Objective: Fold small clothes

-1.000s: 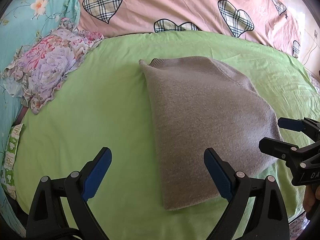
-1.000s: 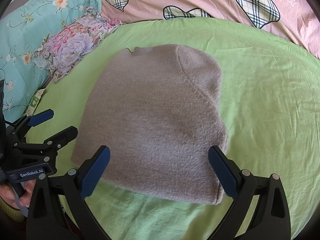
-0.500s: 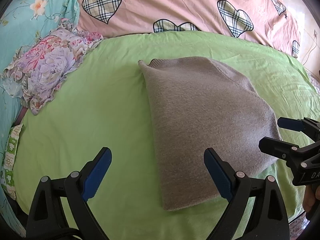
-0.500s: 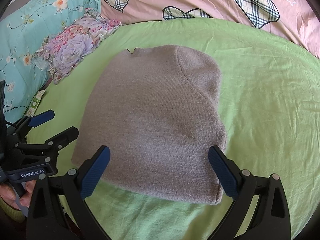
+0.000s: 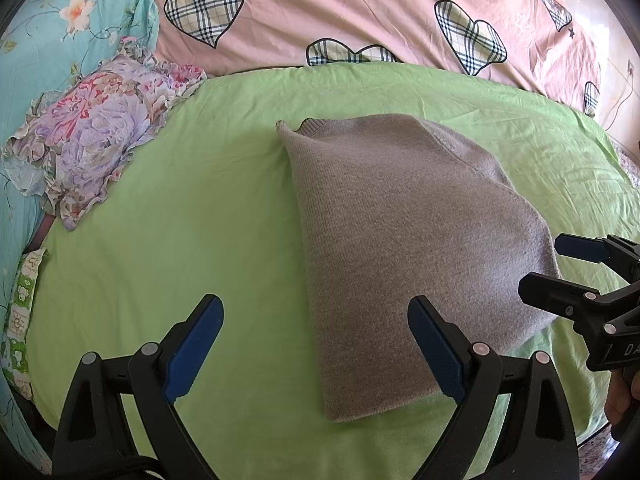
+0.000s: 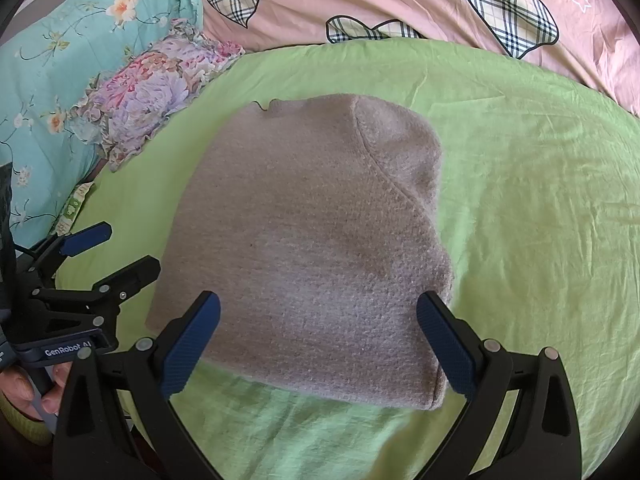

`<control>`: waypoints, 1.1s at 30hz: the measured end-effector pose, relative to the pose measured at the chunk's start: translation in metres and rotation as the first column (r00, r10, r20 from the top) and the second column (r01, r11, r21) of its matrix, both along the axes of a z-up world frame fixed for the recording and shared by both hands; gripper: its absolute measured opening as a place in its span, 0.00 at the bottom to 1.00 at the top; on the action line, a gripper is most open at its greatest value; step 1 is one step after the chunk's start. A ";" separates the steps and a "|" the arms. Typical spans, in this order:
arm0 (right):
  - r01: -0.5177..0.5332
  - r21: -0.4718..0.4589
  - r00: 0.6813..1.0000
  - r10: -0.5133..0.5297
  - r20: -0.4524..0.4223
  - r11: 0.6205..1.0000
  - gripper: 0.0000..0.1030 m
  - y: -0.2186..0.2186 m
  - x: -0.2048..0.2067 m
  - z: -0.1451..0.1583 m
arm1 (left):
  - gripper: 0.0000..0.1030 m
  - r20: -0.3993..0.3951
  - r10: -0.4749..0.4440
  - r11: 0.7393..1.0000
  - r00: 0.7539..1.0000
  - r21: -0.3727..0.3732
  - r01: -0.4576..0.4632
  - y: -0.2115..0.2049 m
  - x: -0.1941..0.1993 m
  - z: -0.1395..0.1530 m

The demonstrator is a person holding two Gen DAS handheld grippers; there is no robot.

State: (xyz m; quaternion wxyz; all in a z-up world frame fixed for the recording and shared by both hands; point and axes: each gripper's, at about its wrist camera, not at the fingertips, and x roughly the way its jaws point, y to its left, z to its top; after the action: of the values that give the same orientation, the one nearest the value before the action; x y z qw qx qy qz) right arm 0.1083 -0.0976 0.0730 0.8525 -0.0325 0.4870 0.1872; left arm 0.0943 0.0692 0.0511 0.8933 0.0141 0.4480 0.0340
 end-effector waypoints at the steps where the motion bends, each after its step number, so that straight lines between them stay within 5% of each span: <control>1: 0.000 0.000 1.000 0.000 0.000 1.000 0.96 0.000 0.000 0.000 | 0.91 0.000 0.000 1.000 1.000 -0.001 0.000 0.000 0.000 0.000; 33: 0.029 0.015 1.000 -0.029 0.007 0.999 0.96 -0.001 0.001 0.005 | 0.91 -0.001 -0.006 1.000 1.000 -0.021 0.006 0.003 0.011 0.003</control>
State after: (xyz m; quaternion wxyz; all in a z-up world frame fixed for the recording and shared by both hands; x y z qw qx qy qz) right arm 0.1096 -0.0985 0.0775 0.8571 -0.0198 0.4828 0.1782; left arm 0.1054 0.0723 0.0538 0.8933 0.0062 0.4487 0.0264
